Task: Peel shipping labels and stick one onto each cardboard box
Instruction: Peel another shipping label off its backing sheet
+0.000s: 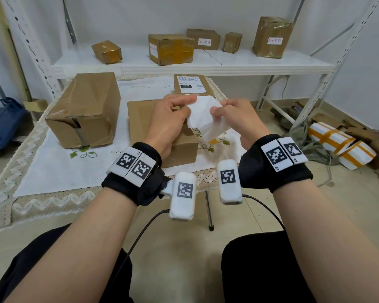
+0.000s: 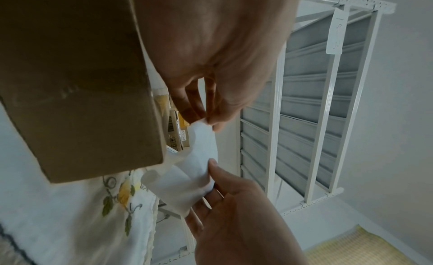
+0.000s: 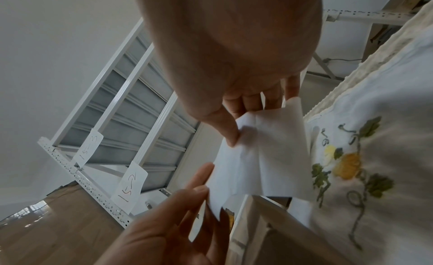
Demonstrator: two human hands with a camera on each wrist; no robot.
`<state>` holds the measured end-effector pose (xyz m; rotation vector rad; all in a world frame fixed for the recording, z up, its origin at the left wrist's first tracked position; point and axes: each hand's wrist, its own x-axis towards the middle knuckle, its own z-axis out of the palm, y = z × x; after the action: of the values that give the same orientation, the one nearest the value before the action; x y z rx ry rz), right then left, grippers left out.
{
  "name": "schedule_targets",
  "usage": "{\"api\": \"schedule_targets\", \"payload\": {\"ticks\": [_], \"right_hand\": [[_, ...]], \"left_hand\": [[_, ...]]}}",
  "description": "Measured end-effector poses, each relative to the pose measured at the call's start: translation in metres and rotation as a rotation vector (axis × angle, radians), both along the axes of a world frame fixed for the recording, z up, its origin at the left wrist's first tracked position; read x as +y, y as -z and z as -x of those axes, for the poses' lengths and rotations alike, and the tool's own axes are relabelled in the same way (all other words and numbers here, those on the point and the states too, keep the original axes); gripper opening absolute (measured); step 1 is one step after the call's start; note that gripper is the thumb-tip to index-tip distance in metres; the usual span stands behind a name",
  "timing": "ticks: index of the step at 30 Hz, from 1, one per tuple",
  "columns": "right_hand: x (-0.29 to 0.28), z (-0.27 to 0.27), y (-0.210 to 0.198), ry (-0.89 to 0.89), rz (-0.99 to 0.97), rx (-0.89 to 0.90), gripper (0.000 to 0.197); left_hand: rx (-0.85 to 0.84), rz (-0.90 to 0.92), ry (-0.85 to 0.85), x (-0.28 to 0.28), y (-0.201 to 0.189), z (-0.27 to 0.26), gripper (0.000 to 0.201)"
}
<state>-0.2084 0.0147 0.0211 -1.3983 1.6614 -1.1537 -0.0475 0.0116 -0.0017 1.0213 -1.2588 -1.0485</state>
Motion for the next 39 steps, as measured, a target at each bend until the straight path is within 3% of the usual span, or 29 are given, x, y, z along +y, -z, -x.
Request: {"api": "schedule_targets", "payload": {"ticks": [12,21,28,32,39], "right_hand": [[-0.004,0.000,0.004,-0.012,0.019,0.000,0.027],[-0.003,-0.006,0.007,-0.117,0.041,-0.078,0.011],[0.002,-0.005,0.004,-0.165,-0.048,-0.168,0.034],[0.003,-0.005,0.003,-0.163,-0.076,-0.178,0.044],[0.001,-0.002,0.001,-0.177,-0.097,-0.101,0.040]], "left_hand": [[0.066,-0.045,0.003,0.004,-0.004,-0.002,0.036],[0.041,-0.128,0.065,0.004,-0.011,-0.011,0.024],[-0.077,-0.137,0.097,0.008,-0.011,-0.016,0.054],[-0.122,-0.101,0.087,0.011,-0.013,-0.014,0.054],[-0.140,-0.095,0.078,0.010,-0.014,-0.014,0.053]]}}
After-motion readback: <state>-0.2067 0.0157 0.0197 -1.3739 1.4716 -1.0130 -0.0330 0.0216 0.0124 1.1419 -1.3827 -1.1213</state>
